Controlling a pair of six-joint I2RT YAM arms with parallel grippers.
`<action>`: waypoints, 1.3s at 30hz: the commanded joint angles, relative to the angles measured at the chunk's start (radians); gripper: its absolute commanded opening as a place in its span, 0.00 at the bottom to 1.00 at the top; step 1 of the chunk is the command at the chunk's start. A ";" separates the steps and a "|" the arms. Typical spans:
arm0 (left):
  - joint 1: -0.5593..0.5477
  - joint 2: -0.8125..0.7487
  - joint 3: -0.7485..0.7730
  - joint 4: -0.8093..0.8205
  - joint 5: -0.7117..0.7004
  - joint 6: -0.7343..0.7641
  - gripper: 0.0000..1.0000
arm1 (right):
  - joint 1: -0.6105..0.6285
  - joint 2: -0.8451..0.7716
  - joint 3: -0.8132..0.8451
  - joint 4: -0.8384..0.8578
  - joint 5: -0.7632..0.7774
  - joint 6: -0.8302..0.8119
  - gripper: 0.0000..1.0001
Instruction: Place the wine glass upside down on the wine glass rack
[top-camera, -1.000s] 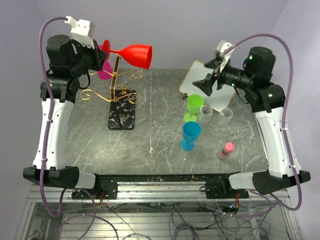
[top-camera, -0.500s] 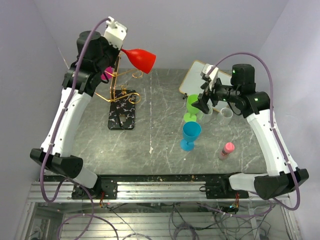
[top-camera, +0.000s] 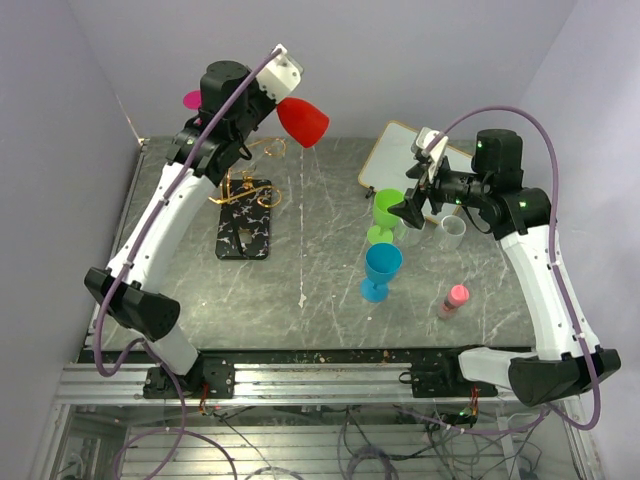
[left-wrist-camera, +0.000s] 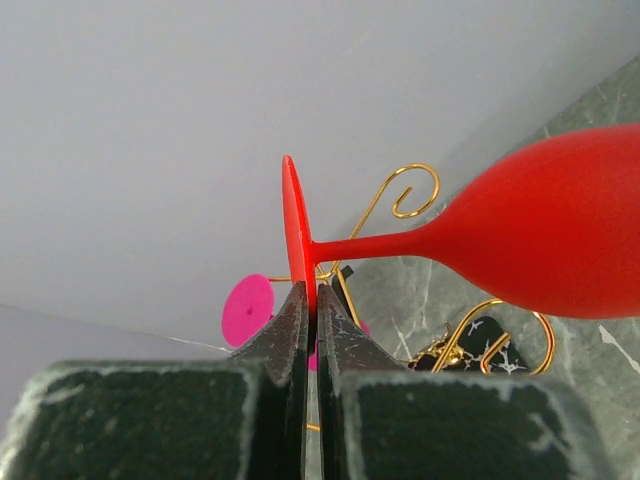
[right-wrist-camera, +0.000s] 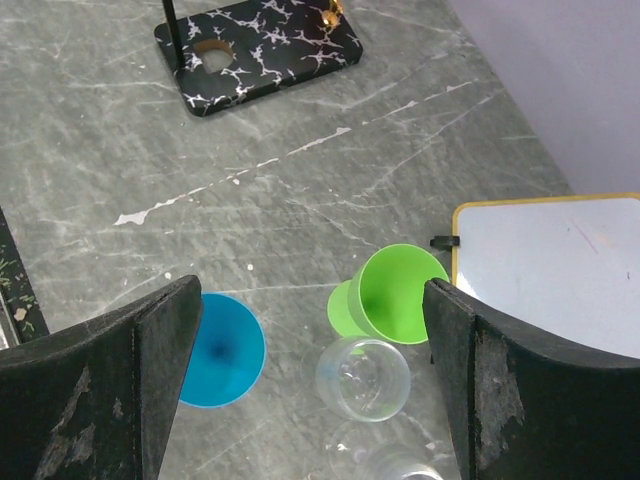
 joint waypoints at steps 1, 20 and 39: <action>-0.030 0.000 -0.017 0.123 -0.050 0.061 0.07 | -0.017 0.012 0.013 -0.017 -0.043 0.003 0.91; -0.058 0.024 -0.091 0.210 -0.133 0.118 0.07 | -0.022 0.075 0.050 -0.035 -0.097 0.010 0.93; -0.061 0.034 -0.099 0.284 -0.135 0.175 0.07 | -0.047 0.038 0.051 -0.043 -0.094 0.005 0.93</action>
